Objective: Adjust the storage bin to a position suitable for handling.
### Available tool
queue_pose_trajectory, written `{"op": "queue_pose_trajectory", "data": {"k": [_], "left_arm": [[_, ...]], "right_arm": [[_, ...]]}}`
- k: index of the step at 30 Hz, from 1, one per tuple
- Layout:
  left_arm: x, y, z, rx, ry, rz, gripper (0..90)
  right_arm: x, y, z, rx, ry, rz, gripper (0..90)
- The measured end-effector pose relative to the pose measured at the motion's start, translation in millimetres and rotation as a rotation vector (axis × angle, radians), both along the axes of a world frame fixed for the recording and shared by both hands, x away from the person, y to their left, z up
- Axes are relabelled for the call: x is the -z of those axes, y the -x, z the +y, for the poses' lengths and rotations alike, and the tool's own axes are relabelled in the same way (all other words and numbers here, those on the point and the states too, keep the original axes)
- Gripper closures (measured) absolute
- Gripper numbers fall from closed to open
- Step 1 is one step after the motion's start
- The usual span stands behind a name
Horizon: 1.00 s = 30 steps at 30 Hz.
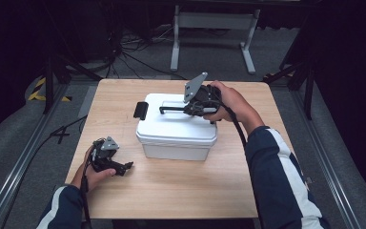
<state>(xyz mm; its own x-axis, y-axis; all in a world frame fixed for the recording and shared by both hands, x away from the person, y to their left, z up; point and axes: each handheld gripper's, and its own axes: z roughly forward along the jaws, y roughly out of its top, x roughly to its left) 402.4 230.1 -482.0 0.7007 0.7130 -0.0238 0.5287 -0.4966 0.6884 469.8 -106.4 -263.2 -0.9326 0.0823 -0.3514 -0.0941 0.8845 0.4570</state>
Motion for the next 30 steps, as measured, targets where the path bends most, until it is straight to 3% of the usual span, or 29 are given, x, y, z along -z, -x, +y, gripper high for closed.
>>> {"op": "queue_pose_trajectory", "data": {"k": [16, 30], "left_arm": [[-0.1, 0.2, -0.1, -0.002, 0.001, 0.002, 0.3], [-0.5, 0.5, 0.2, -0.001, -0.003, 0.006, 0.3]], "right_arm": [[-14.9, 8.9, -29.8, 0.019, -0.046, -0.034, 84.6], [-24.2, 24.1, -77.2, 0.071, -0.097, -0.069, 84.6]]}}
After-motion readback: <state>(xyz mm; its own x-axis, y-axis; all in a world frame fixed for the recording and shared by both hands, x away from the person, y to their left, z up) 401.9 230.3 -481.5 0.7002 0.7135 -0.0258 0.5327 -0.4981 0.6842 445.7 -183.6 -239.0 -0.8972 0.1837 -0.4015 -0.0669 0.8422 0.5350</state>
